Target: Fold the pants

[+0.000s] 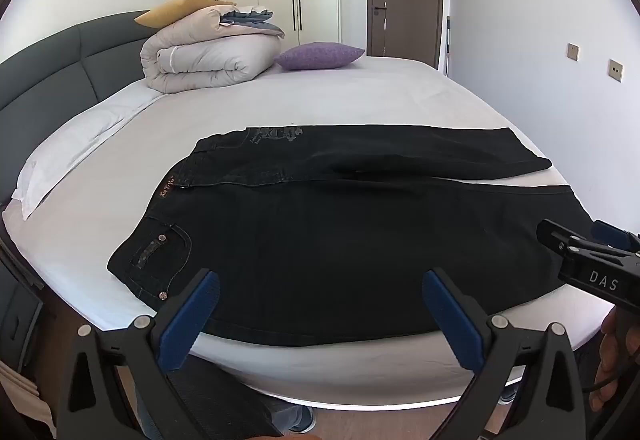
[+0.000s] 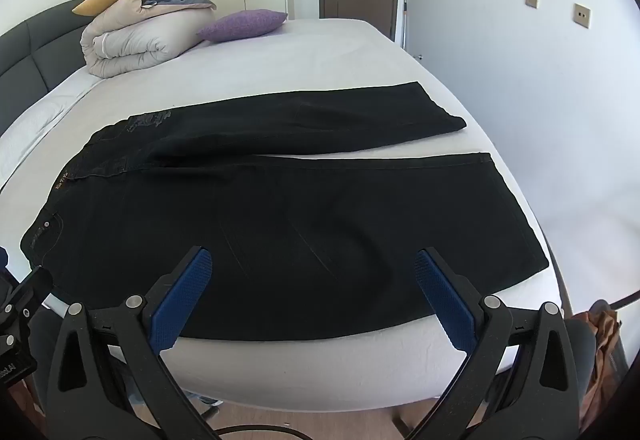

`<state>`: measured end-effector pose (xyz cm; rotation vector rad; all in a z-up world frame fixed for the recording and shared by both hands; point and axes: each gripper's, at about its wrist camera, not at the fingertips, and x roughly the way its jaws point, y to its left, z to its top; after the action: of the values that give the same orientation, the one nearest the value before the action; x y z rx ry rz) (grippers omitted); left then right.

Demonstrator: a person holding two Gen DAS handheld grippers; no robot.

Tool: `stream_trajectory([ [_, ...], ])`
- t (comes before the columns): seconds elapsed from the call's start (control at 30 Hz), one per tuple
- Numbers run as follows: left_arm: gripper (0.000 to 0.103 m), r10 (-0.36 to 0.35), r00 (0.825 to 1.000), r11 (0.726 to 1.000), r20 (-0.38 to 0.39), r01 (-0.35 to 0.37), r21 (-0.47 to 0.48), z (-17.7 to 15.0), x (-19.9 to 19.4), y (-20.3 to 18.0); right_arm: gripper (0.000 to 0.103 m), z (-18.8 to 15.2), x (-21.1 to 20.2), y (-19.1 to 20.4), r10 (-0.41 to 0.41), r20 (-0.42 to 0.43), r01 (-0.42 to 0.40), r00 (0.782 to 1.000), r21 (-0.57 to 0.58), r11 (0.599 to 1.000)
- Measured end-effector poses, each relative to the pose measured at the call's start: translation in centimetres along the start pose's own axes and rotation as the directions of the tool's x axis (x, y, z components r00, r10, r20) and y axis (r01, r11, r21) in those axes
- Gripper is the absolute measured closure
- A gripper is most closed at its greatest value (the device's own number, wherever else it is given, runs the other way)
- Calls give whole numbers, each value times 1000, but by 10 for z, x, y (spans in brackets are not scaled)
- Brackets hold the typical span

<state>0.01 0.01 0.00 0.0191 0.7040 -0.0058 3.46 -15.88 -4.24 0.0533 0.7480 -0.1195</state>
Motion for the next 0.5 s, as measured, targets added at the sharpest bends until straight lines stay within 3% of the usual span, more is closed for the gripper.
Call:
stream_trajectory([
  [0.5,0,7,1000,1000,-2,-7,4,0,0,0,0,0,0,-1,1,-3,-1,1000,-2,1000],
])
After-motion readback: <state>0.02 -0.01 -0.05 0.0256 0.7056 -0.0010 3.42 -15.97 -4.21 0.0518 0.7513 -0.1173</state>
